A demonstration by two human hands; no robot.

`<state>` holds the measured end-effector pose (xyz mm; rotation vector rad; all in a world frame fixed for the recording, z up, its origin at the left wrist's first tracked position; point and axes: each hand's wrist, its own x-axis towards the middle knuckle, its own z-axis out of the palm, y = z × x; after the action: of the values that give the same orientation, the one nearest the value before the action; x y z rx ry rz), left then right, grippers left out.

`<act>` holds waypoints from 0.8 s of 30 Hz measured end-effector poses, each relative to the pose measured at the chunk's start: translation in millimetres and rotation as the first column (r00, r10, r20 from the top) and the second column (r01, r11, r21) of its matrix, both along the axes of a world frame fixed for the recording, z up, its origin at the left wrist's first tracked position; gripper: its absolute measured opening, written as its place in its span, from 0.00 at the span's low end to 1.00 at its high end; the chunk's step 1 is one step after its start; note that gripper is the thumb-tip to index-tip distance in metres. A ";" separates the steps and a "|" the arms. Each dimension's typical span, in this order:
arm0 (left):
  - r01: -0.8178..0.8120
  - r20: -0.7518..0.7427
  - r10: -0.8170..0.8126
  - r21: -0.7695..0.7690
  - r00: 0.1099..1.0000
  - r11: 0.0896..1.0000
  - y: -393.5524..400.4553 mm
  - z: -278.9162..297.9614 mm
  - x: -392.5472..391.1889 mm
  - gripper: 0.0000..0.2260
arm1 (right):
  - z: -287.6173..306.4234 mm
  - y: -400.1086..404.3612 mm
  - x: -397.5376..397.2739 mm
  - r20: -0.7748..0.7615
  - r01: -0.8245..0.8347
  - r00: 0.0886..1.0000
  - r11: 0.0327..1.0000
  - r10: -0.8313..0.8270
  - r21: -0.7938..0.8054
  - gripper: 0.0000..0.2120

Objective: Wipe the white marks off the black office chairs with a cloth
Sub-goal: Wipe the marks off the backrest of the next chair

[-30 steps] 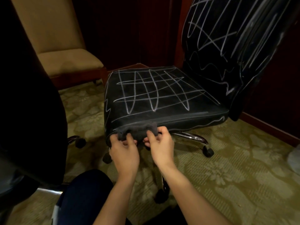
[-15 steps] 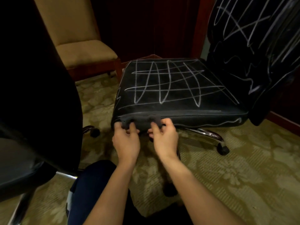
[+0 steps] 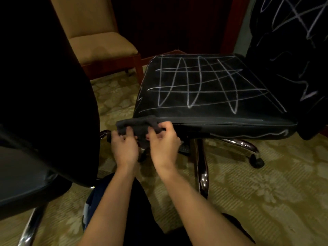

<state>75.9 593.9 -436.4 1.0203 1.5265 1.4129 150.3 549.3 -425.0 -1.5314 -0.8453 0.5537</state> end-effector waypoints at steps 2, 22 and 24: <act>-0.012 0.081 0.015 -0.034 0.997 0.999 7.4 -1.2 -0.8 0.05 | -2.2 3.1 -1.4 0.013 -0.014 1.000 1.000 0.014 -0.003 0.08; -0.083 -0.034 0.086 0.098 0.996 0.992 -13.3 -5.4 10.5 0.07 | 6.5 -11.8 0.5 0.087 0.006 0.996 0.996 -0.013 0.087 0.04; 0.015 -0.076 -0.002 0.183 0.997 0.983 -36.1 -4.1 38.6 0.05 | 4.2 -33.4 29.3 0.013 0.121 0.992 0.989 -0.123 0.081 0.07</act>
<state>114.5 557.8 -440.5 1.2013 1.4635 1.5464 179.6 515.9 -420.8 -1.5059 -0.7730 0.4126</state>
